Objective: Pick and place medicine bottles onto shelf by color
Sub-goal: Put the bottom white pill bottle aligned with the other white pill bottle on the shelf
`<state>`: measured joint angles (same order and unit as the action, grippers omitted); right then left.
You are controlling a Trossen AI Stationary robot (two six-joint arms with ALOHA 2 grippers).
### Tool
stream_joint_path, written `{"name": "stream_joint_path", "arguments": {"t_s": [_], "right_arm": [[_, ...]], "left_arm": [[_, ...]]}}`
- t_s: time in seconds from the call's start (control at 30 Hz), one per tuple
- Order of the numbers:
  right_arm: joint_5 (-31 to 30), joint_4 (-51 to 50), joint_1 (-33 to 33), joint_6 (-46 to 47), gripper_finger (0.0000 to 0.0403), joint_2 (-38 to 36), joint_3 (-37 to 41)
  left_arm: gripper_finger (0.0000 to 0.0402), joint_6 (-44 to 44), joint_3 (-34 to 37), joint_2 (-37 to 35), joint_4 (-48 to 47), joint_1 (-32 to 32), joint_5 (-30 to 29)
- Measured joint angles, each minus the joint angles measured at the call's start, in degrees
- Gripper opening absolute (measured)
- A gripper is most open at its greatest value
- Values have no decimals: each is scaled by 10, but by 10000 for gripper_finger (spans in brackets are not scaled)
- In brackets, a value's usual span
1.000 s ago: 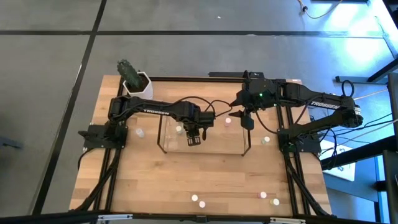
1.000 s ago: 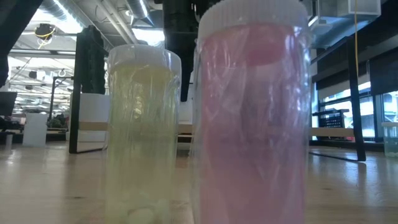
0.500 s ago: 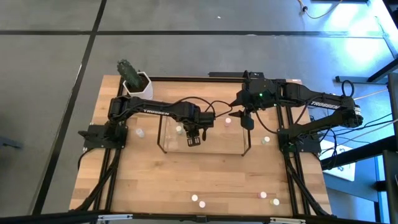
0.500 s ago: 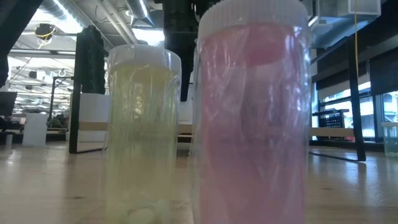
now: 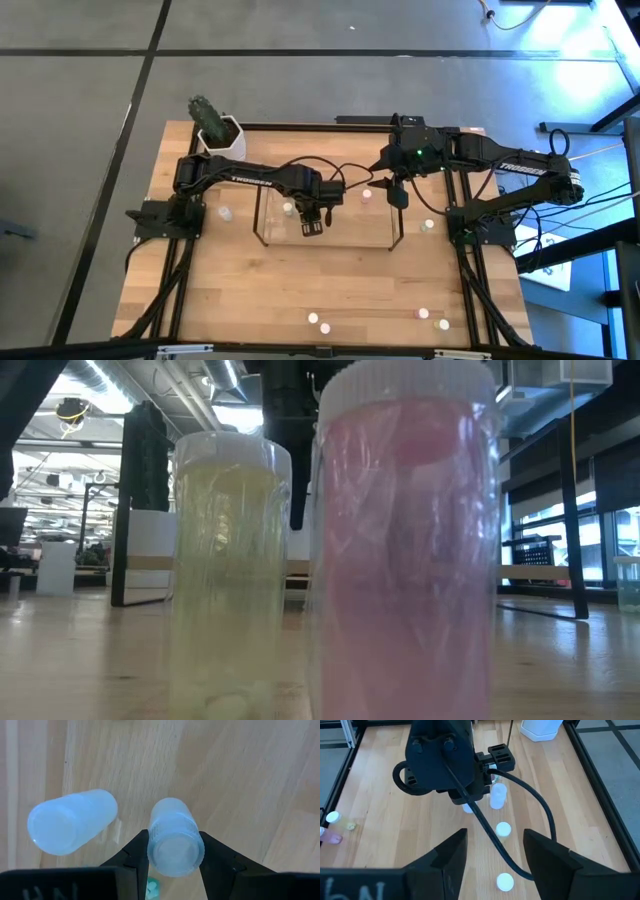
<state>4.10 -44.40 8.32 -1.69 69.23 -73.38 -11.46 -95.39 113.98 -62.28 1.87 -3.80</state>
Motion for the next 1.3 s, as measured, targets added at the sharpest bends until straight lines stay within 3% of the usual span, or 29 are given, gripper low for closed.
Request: {"name": "stream_joint_path", "arguments": {"t_s": [0.2, 0.83, 1.3], "right_arm": [[0, 0, 0, -1, 195, 0, 0], [0, 0, 0, 0, 195, 0, 0], [0, 0, 0, 0, 195, 0, 0]], "left_arm": [[134, 0, 0, 0, 0, 0, -11], [226, 0, 1, 0, -1, 9, -5], [241, -5, -54, -6, -62, 9, -46]]}}
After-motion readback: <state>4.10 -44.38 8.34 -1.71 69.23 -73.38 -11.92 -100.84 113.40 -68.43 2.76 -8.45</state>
